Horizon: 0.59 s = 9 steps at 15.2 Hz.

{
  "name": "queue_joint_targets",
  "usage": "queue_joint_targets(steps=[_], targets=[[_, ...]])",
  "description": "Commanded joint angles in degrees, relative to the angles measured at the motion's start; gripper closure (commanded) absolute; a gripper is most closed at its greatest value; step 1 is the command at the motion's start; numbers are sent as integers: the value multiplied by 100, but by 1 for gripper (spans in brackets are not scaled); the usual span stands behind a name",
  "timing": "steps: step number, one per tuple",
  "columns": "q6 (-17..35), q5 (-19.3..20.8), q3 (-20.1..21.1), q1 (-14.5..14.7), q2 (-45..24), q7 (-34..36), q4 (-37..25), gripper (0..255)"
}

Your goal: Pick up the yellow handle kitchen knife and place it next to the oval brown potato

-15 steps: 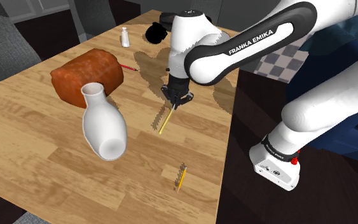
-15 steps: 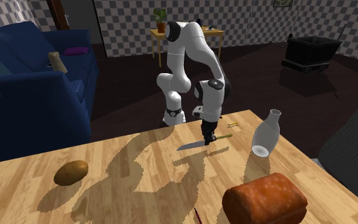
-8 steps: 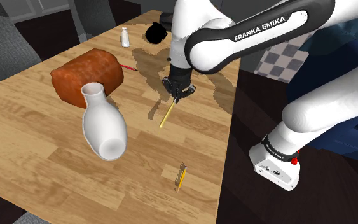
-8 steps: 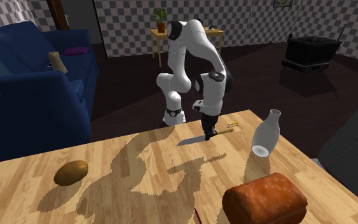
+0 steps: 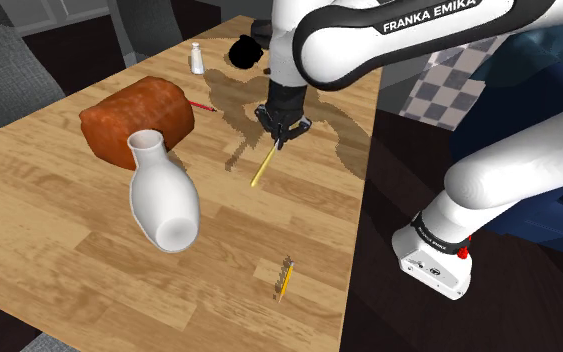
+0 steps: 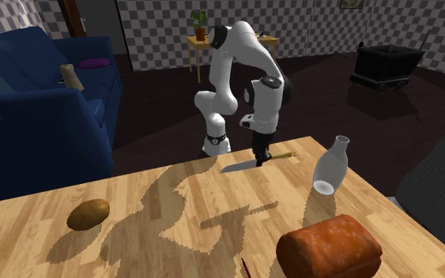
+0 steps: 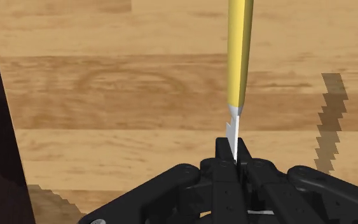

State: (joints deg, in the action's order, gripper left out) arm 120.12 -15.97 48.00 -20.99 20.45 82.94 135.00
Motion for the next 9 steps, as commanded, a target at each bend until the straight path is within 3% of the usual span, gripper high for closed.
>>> queue_joint_targets(steps=[1, 9], targets=[[-180, -25, -71, 24, 88, -33, -97, 255], [-841, -44, -300, 68, 320, -101, -541, 255]])
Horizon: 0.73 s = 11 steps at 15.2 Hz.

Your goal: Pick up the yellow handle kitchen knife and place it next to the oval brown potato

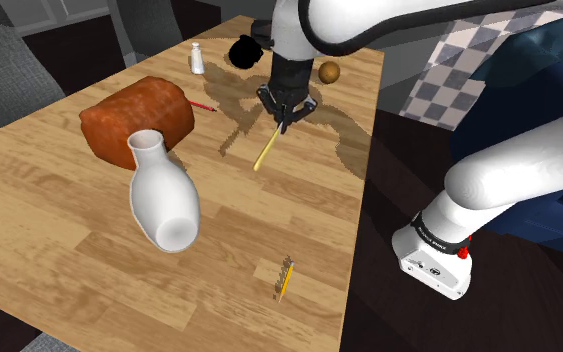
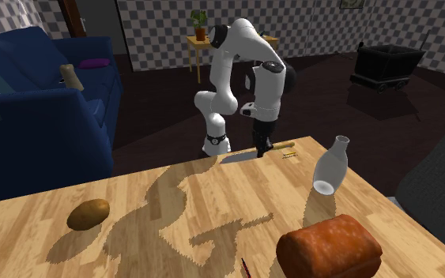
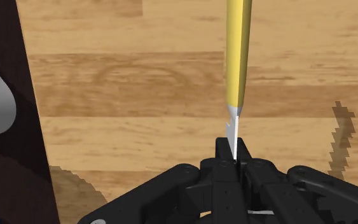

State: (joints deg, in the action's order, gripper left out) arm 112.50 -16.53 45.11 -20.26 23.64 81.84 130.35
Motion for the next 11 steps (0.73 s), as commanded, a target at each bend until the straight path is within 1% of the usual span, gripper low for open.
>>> queue_joint_targets(steps=[1, 4, 11], targets=[[-160, 14, -37, -3, 23, 4, -136, 255], [-378, 24, -103, -1, 72, -6, -307, 255], [-318, 217, -885, -275, 184, -1014, 15, 255]])
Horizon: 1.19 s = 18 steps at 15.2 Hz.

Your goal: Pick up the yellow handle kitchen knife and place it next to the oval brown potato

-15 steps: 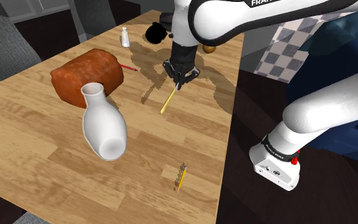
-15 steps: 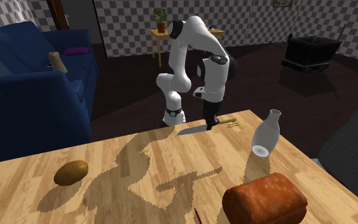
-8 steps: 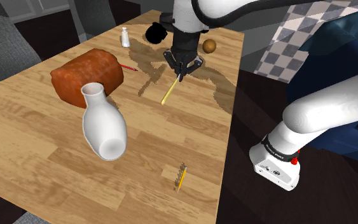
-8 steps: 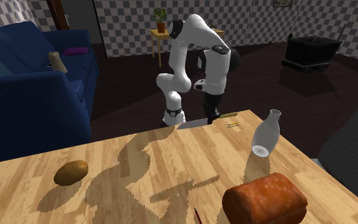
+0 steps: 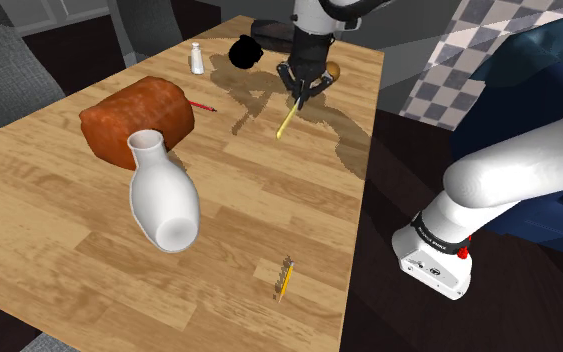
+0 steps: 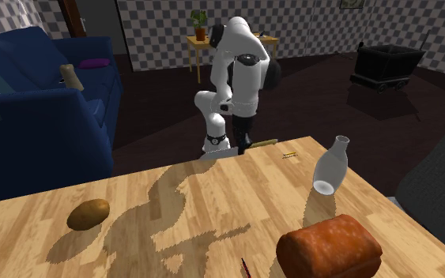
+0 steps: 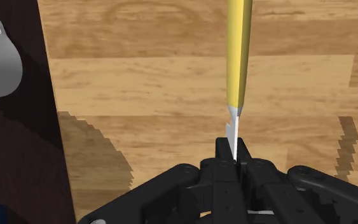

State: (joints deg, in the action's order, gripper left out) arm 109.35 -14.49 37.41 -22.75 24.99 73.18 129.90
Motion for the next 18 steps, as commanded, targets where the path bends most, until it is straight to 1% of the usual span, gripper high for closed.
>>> queue_joint_targets(steps=[1, 6, 10, 18], targets=[[10, 56, -214, -80, 37, -283, 81, 255], [87, 304, -678, -376, -117, -920, 91, 255], [153, 528, -1009, -636, -350, -1389, -18, 255], [246, 986, -1576, -1155, -1064, -2217, -550, 255]])
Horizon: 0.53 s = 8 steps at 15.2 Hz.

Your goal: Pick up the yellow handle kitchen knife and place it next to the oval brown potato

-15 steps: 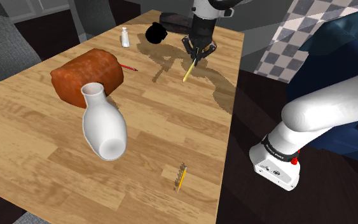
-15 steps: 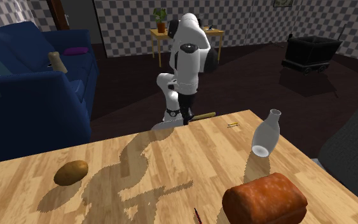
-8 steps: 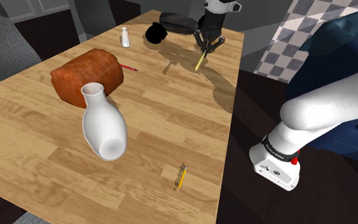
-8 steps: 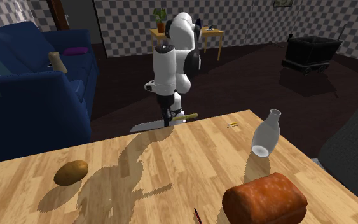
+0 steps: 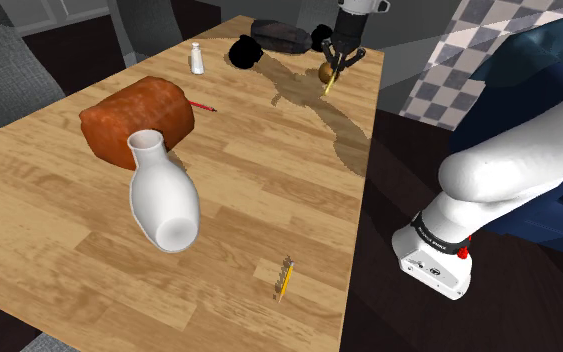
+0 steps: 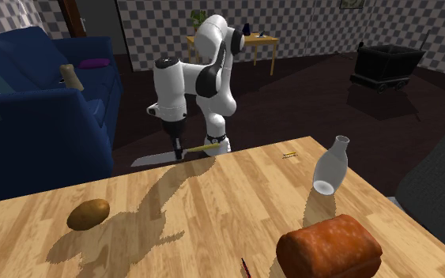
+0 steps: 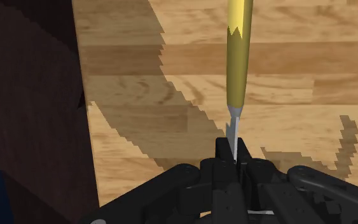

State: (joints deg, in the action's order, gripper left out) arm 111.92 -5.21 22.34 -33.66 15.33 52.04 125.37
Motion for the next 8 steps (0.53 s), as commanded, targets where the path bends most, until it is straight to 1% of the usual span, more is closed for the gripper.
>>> queue_joint_targets(steps=[1, 8], targets=[[-6, 112, -131, -126, -206, -197, -193, 255], [-49, 463, -523, -515, -1074, -805, -1054, 255]])
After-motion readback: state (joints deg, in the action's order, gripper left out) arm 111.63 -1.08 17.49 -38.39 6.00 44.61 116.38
